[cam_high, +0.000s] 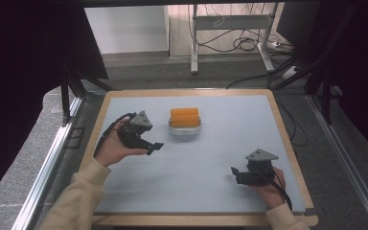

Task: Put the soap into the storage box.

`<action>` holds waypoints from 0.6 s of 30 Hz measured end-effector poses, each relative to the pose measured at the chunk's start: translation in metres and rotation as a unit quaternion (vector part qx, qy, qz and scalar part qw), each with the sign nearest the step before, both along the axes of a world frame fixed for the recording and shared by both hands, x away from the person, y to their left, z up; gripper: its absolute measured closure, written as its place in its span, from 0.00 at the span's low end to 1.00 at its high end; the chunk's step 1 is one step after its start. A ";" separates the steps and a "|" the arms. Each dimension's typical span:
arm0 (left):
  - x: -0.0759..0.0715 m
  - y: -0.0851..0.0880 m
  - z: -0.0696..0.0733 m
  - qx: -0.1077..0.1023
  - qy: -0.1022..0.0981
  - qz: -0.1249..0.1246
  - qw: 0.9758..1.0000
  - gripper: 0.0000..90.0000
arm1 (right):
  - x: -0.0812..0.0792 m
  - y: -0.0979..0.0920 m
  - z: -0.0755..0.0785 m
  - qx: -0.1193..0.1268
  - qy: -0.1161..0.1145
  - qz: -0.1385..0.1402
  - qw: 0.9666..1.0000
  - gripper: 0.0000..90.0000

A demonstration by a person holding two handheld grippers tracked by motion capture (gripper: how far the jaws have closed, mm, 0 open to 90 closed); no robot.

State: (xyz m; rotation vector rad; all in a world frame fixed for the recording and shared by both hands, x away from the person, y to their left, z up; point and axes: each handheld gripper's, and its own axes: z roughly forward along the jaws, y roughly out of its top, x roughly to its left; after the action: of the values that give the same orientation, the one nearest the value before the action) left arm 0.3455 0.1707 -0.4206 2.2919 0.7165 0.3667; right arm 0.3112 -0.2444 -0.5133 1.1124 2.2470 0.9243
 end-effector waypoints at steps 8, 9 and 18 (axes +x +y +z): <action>-0.028 0.016 -0.019 -0.005 -0.004 0.027 1.000 0.21 | -0.001 0.000 0.001 0.002 -0.004 0.001 1.000 0.15; -0.035 0.019 -0.025 -0.009 -0.004 0.033 0.999 0.21 | -0.001 0.000 0.001 0.003 -0.005 0.001 1.000 0.15; -0.063 0.037 -0.051 -0.020 0.008 0.056 0.998 0.21 | -0.002 0.001 0.001 0.001 -0.008 0.001 1.000 0.15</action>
State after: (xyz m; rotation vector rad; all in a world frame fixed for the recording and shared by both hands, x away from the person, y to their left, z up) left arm 0.2827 0.2077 -0.4719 2.2241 0.8555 0.3833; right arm 0.3095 -0.2438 -0.5125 1.1011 2.2357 0.9337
